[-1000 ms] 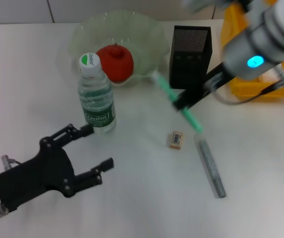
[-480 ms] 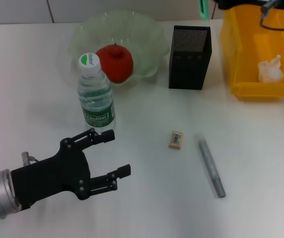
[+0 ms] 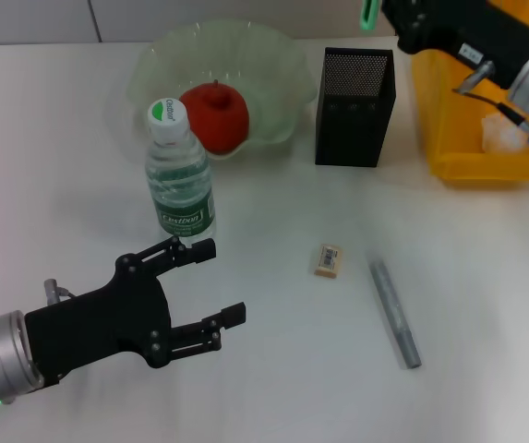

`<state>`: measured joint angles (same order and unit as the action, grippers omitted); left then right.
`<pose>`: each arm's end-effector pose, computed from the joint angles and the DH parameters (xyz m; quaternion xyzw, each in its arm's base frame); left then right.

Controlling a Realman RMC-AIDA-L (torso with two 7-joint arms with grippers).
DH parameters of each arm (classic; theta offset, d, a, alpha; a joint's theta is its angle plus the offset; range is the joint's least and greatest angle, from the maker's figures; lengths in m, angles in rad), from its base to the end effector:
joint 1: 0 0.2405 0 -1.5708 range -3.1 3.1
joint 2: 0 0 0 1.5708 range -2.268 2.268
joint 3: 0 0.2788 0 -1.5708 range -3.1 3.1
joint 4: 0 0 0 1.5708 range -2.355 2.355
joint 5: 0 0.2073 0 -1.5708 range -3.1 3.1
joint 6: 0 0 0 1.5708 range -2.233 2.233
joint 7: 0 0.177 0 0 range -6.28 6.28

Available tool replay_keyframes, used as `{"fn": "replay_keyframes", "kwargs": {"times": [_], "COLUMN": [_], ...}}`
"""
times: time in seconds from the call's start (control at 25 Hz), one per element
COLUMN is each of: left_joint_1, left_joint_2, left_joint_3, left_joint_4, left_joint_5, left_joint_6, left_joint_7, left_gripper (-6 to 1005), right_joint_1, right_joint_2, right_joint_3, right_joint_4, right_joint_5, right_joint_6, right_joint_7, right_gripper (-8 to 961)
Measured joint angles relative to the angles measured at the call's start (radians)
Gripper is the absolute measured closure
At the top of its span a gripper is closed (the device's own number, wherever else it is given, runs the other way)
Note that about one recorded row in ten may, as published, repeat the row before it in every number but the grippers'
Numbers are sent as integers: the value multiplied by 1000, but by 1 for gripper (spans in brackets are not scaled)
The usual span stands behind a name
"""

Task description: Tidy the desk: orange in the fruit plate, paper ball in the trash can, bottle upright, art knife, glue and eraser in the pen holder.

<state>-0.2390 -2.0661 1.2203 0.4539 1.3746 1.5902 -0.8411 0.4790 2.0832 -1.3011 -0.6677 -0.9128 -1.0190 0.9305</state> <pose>-0.2849 0.2472 -0.0790 -0.9170 -0.1213 -0.3490 0.1504 0.2043 0.4223 -0.0240 -0.8386 0.1283 0.3771 0.3716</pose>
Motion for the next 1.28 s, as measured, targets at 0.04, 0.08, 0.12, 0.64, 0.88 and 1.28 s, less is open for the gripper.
{"fn": "replay_keyframes", "kwargs": {"times": [0.04,0.08,0.12,0.64,0.88,1.28], "left_joint_1": [0,0,0,1,1,5], "left_joint_2": [0,0,0,1,2,3], "left_joint_3": [1,1,1,2,2,1], "left_joint_4": [0,0,-4,-12,-12,-9], "left_joint_5": [0,0,0,1,2,6], "left_joint_6": [-2,-2,-2,-3,-2,5], "left_joint_7": [0,0,0,2,6,3], "left_gripper": [183,183,183,184,184,184], "right_joint_1": [42,42,79,141,130,-107], "right_joint_2": [0,0,0,5,6,-3], "right_joint_3": [1,1,3,31,31,46], "right_joint_4": [97,97,173,332,333,-9], "right_joint_5": [51,51,76,96,97,68], "right_joint_6": [-1,-1,3,47,18,-204], "right_joint_7": [-75,-75,-112,-180,-182,112], "right_gripper": [822,821,819,800,791,594]}}
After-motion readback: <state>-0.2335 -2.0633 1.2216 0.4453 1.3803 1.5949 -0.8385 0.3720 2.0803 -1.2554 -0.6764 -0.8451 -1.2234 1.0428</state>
